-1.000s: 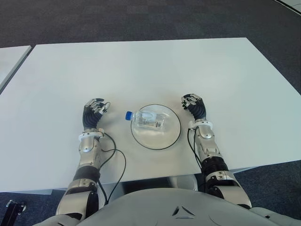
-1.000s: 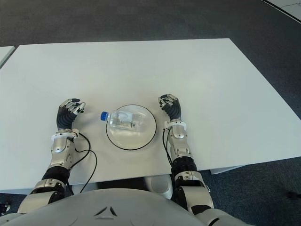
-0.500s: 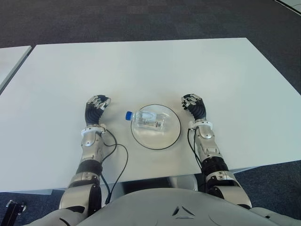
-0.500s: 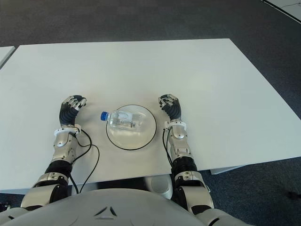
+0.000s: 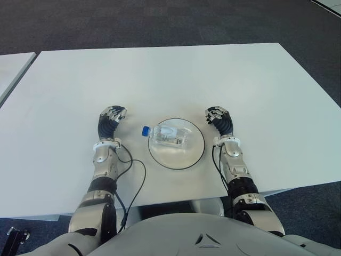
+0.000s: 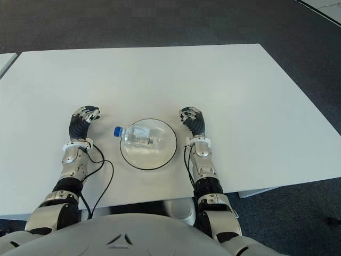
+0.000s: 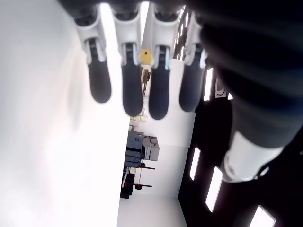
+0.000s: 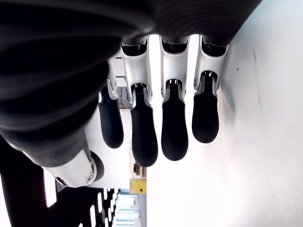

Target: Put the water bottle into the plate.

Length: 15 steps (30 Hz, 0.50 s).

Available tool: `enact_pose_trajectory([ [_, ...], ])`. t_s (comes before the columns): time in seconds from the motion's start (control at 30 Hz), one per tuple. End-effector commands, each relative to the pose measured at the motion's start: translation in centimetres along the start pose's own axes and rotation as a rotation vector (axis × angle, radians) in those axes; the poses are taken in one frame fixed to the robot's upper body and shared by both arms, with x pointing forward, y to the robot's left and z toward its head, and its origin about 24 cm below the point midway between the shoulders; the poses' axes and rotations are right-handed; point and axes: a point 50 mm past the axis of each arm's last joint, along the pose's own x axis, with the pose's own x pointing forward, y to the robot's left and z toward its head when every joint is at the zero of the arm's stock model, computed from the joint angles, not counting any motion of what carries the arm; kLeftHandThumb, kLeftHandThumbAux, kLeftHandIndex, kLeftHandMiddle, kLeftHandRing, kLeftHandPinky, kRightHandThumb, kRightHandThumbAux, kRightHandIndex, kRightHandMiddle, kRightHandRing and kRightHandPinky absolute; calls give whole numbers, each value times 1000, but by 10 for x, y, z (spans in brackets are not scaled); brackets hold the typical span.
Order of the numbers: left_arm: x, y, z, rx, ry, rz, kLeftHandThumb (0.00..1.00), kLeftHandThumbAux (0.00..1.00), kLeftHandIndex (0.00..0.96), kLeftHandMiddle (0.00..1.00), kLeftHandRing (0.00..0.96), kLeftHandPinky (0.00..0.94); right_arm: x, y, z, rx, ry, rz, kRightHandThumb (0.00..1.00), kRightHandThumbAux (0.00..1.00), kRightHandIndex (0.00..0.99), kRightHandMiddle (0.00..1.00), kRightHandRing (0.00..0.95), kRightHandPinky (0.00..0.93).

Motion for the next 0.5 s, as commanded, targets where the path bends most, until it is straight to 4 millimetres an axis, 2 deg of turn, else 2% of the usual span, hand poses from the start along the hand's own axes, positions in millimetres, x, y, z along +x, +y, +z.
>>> enact_pose_trajectory([
  [0.03, -26, 8, -44, -43, 247, 39, 693, 724, 414, 404, 421, 438, -14, -2, -31, -2, 154, -1, 707, 729, 432, 609, 607, 602],
  [0.27, -27, 8, -44, -45, 252, 42, 700, 723, 417, 417, 437, 460, -14, -2, -30, -3, 152, 0, 707, 729, 433, 610, 614, 623],
  [0.5, -29, 7, -44, -38, 257, 34, 701, 722, 418, 425, 444, 461, -15, -3, -30, -5, 151, 1, 707, 729, 433, 607, 608, 604],
])
